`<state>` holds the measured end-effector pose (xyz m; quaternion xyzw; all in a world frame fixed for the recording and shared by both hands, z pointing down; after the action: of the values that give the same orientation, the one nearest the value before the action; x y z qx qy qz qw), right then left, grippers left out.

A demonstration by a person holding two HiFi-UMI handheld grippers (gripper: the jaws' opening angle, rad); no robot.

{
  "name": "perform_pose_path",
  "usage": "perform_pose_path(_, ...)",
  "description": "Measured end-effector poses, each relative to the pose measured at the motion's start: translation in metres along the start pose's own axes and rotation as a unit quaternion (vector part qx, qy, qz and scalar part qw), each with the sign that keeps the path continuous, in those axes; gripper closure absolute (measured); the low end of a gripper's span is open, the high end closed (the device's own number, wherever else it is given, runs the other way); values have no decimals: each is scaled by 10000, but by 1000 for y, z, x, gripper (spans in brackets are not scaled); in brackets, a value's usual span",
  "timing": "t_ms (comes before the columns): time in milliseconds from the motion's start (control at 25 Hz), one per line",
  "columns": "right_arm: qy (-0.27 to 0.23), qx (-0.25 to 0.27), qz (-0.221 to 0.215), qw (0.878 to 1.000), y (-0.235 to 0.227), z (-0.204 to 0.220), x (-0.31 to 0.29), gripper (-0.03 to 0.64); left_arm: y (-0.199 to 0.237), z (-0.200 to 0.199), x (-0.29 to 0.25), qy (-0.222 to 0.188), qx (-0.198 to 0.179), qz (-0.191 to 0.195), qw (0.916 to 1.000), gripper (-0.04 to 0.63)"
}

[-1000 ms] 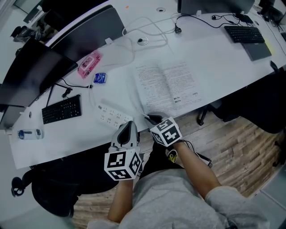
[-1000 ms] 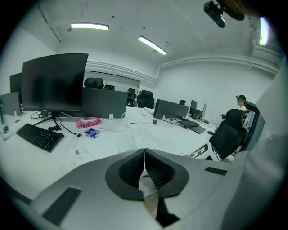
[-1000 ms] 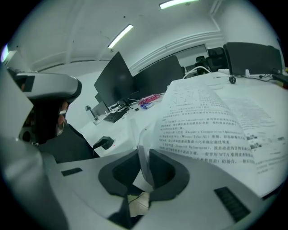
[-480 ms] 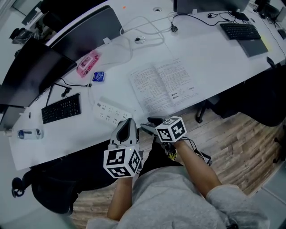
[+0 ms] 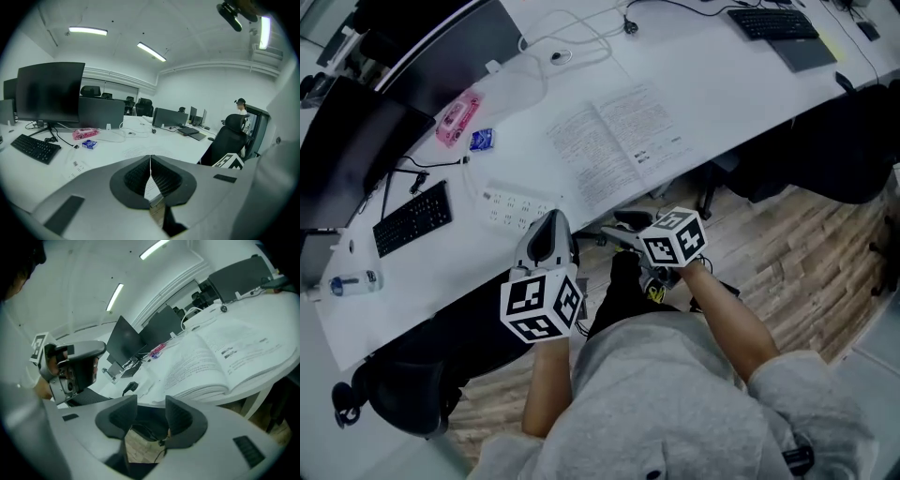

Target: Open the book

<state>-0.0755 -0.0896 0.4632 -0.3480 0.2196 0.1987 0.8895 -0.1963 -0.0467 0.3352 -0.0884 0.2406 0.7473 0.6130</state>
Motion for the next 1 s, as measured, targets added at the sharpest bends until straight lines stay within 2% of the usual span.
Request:
perform_pose_path(200, -300, 688, 432, 9962, -6, -16, 66, 419, -10, -2, 9, -118, -79, 72, 9999, 584)
perform_pose_path(520, -1101, 1151, 1287, 9788, -7, -33, 196, 421, -37, -13, 27, -340, -398, 276, 9982, 584)
perform_pose_path(760, -1379, 1565, 2094, 9553, 4, -30, 284, 565, -63, -18, 45, -507, -714, 313, 9957, 584)
perform_pose_path(1000, -1880, 1425, 2621, 9358, 18, -25, 342, 575, -93, -22, 60, -677, -920, 479, 9923, 584)
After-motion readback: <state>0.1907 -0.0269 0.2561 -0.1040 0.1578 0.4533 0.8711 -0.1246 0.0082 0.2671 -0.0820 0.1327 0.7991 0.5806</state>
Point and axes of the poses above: the fingertips, and each gripper's own axes: x backward along the fingers, y to its left, z out of its underside, the point moved 5 cm from there along x, backward along the fingers, and after that the axes turned 9 degrees about z, right-handed, at the moved point
